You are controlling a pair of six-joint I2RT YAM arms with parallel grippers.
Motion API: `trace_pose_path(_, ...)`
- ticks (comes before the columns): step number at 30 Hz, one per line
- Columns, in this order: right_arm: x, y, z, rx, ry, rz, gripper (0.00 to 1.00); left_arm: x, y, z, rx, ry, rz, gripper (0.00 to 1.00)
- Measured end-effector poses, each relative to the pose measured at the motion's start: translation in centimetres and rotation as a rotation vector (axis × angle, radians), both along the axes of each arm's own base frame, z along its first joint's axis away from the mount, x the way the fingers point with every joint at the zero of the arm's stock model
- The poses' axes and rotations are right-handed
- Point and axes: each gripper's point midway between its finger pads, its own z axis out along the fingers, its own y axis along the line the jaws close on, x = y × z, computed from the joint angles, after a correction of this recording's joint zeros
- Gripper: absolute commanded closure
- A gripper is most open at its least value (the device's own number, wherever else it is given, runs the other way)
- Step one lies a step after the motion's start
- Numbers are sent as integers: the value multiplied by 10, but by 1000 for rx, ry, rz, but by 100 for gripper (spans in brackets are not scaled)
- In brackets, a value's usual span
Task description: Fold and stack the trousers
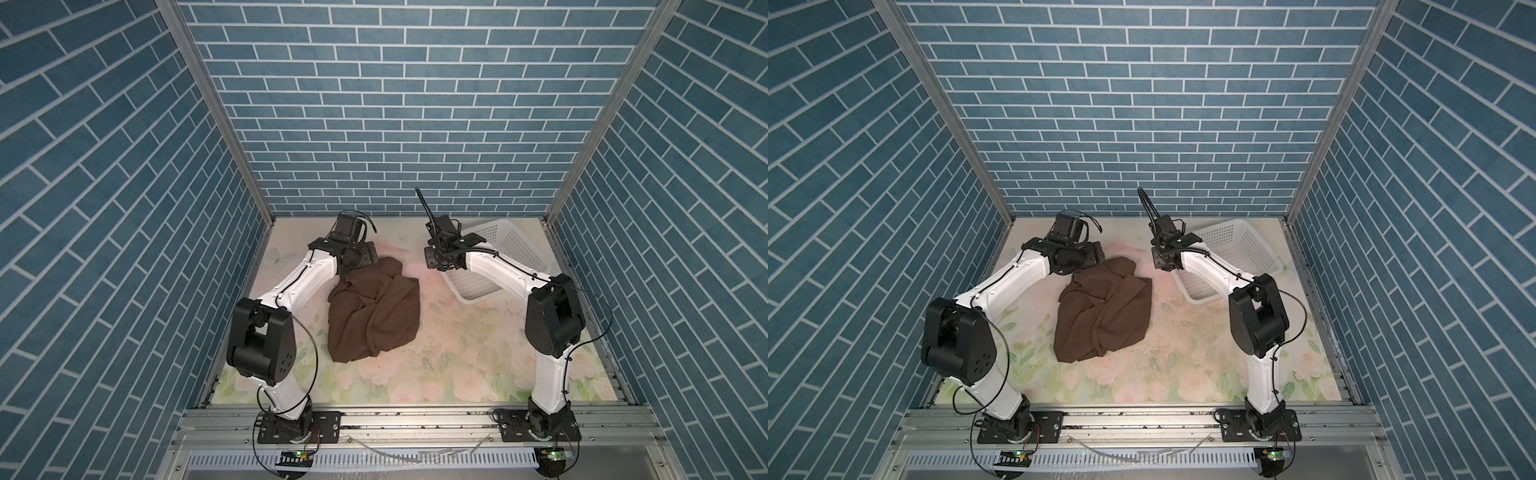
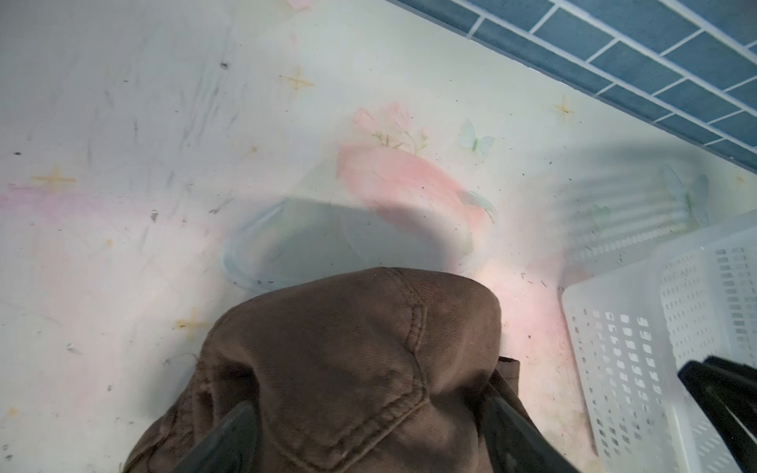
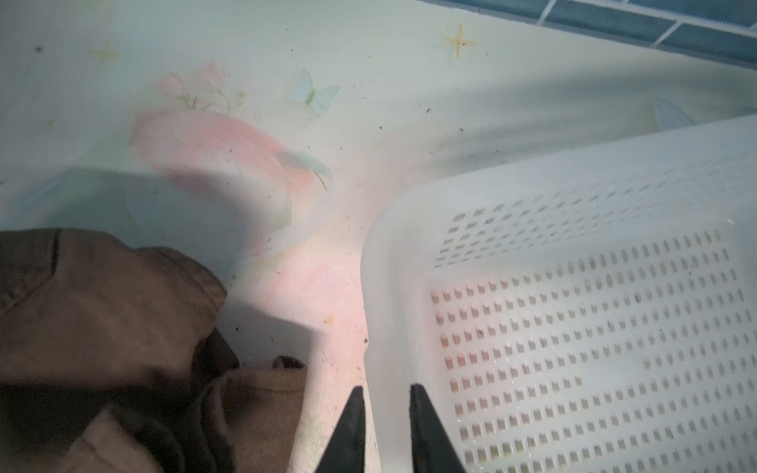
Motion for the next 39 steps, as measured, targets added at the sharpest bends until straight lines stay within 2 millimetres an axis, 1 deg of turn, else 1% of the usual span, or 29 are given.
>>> trace_pose_path(2,9,-5,3,-3,-14,-2,78,0,-4,-3,-18,9,-5,14)
trace_pose_path(3,14,-10,3,-5,-19,-8,76,0,-7,-5,-34,4,-4,14)
trace_pose_path(4,17,-15,2,-7,-18,-17,72,-2,-9,-7,-47,-2,1,14)
trace_pose_path(5,20,-21,1,-8,-14,-27,63,-7,-10,-11,-60,-4,4,13)
trace_pose_path(6,23,-26,-1,-6,-9,-33,51,-17,-12,-16,-68,-5,3,12)
trace_pose_path(7,25,-30,-1,-2,-5,-39,42,-28,-14,-19,-69,-1,0,11)
trace_pose_path(8,27,-33,-1,2,-1,-41,37,-45,-15,-22,-63,2,-7,11)
trace_pose_path(10,28,-39,-2,12,3,-40,30,-70,-16,-17,-62,-14,-17,10)
trace_pose_path(12,16,-41,-8,25,22,-30,25,-94,-12,-2,-81,-62,-13,9)
trace_pose_path(15,-16,-47,-20,44,69,-8,20,-117,7,18,-104,-129,42,8)
trace_pose_path(17,-36,-50,-23,65,95,10,19,-130,19,26,-107,-154,80,7)
trace_pose_path(20,-57,-49,-22,79,102,33,18,-147,34,39,-104,-177,120,7)
trace_pose_path(23,-75,-41,-17,82,88,68,19,-162,46,47,-107,-202,151,7)
trace_pose_path(25,-88,-32,-14,76,78,100,18,-173,54,42,-111,-209,173,5)
trace_pose_path(27,-102,-22,-10,63,64,135,18,-187,63,26,-101,-186,194,3)
trace_pose_path(29,-113,-14,-5,50,48,161,18,-195,70,10,-77,-161,206,1)
trace_pose_path(31,-124,-9,0,42,31,180,18,-201,76,-3,-38,-130,211,1)
trace_pose_path(34,-140,-7,6,46,17,189,18,-196,76,-13,25,-98,192,3)
trace_pose_path(37,-143,-14,5,30,19,155,20,-178,65,-16,61,-69,144,7)
trace_pose_path(39,-142,-21,-3,3,30,125,23,-161,50,-15,55,-69,96,7)
